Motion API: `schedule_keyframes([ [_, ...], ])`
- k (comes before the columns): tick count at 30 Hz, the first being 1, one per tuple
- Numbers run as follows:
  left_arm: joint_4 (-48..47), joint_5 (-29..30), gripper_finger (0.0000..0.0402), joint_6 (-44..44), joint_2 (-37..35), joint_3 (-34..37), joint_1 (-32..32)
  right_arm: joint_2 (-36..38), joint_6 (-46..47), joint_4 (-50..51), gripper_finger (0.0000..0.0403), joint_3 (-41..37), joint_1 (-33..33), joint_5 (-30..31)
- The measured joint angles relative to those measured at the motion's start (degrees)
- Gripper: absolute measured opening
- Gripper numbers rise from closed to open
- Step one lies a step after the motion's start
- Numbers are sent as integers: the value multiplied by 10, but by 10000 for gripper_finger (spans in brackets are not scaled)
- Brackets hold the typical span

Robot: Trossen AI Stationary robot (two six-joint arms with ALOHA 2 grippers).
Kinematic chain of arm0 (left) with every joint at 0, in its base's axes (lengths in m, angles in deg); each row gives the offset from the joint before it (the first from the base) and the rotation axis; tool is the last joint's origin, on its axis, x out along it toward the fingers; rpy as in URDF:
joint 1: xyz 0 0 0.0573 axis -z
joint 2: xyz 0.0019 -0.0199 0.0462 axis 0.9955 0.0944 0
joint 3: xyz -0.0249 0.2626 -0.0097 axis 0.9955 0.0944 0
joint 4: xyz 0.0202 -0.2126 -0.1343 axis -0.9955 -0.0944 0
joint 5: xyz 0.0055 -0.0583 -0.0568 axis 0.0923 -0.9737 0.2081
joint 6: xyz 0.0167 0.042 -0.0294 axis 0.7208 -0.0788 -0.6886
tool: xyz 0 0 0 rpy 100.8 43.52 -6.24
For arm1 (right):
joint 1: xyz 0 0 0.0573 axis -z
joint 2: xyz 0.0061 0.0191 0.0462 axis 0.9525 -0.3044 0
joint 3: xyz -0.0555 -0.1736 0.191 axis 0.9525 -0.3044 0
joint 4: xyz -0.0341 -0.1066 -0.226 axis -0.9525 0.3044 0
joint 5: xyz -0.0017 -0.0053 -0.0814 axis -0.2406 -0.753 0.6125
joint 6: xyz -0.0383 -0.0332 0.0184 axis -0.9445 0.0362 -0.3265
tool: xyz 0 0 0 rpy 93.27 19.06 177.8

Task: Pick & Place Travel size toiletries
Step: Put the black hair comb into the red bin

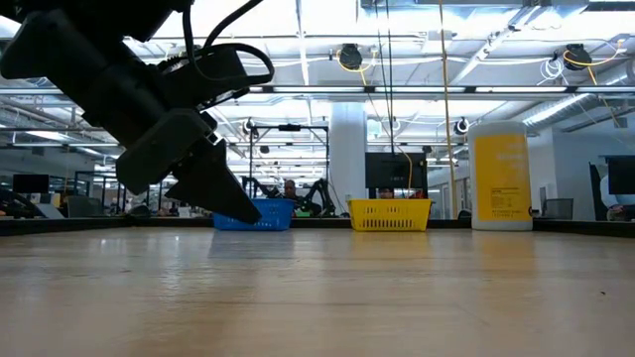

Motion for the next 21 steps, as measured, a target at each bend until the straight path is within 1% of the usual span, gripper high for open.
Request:
schedule_keyframes([
  [3, 0, 0, 21, 0, 0, 0, 0, 0, -25, -45, 1, -31, 17, 2],
  [7, 0, 0, 21, -2, 0, 0, 0, 1, -52, -134, 1, -96, 39, 2],
  [9, 0, 0, 21, -3, 0, 0, 0, 3, -58, -156, 1, -120, 49, 5],
  [12, 0, 0, 21, -3, 0, 0, 0, 3, -66, -146, 1, -137, 59, 23],
  [16, 1, 0, 21, -5, 0, 0, 0, 13, -76, -134, 0, -138, 63, 35],
  [21, 11, 0, 21, -5, 0, 0, 0, 53, -78, -124, 0, -142, 63, 86],
])
